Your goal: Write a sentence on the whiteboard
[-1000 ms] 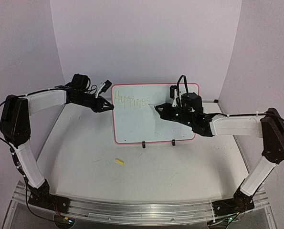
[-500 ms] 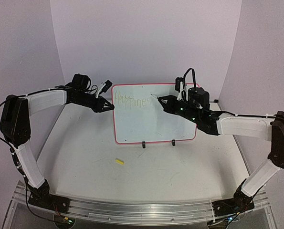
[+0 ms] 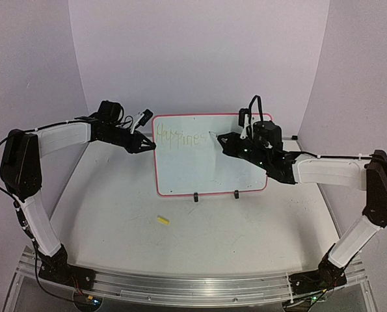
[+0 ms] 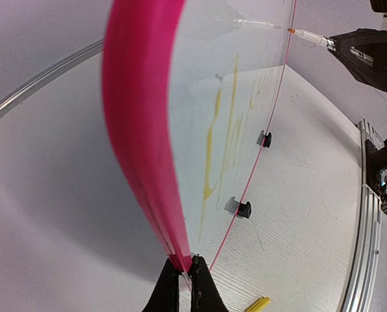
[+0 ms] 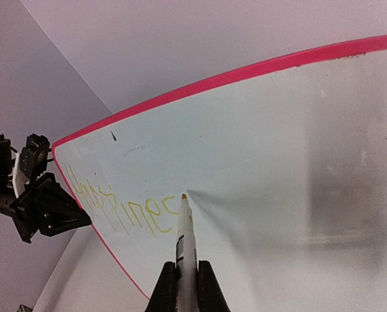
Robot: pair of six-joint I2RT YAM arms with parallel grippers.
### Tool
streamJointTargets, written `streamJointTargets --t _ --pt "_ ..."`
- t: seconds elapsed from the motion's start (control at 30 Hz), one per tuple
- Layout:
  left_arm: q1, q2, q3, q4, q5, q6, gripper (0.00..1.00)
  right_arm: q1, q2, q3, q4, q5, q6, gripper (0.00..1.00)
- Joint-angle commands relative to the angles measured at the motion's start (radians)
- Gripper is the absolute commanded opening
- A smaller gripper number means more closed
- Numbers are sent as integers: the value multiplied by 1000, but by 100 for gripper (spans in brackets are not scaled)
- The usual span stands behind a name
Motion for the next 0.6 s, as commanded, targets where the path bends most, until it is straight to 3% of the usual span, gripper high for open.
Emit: streamJointTargets --t 0.0,0.57 --pt "-24 -29 11 -12 -24 38 0 -8 18 50 0 47 -10 0" --pt "-25 -28 13 -13 -22 38 0 -10 55 67 -30 -13 -32 0"
